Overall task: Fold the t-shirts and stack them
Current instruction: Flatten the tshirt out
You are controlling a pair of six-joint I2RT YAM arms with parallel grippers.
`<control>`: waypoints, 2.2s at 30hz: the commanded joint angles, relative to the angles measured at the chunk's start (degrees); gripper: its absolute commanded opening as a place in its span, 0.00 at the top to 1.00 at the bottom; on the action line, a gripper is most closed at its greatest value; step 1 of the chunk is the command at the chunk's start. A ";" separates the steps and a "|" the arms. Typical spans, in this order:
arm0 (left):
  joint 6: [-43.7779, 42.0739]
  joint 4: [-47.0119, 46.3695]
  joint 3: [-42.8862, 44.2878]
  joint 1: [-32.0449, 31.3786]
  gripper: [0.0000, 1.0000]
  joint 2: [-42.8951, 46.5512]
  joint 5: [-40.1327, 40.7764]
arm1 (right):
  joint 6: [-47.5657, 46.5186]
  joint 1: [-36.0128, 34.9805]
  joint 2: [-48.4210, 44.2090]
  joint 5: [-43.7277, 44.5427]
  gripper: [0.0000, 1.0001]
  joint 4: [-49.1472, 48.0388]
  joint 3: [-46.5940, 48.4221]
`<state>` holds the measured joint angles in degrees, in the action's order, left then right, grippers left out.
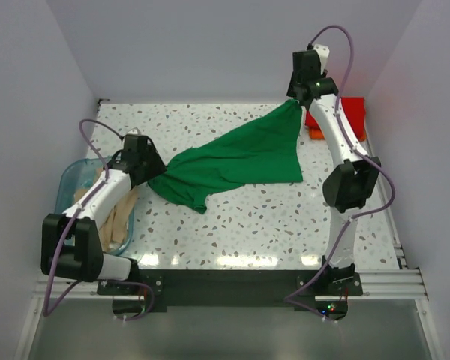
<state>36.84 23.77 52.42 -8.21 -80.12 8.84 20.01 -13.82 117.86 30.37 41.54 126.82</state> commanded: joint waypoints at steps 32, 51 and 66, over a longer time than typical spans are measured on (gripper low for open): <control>16.59 -16.83 -21.05 -23.17 0.40 4.89 14.00 | 8.82 -2.08 -42.19 -20.70 0.33 -23.96 -75.67; 16.42 -7.26 -15.94 -23.43 0.98 3.46 20.86 | 6.45 -1.99 -22.87 -11.13 0.30 -21.94 -63.29; 13.08 6.46 -18.32 -16.67 1.00 31.78 19.02 | 3.46 -0.68 -7.48 -10.33 0.28 -18.16 -48.96</control>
<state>51.77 27.16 33.63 -26.33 -48.99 28.40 24.38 -14.92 109.62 18.63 21.91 75.13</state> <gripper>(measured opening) 0.021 0.722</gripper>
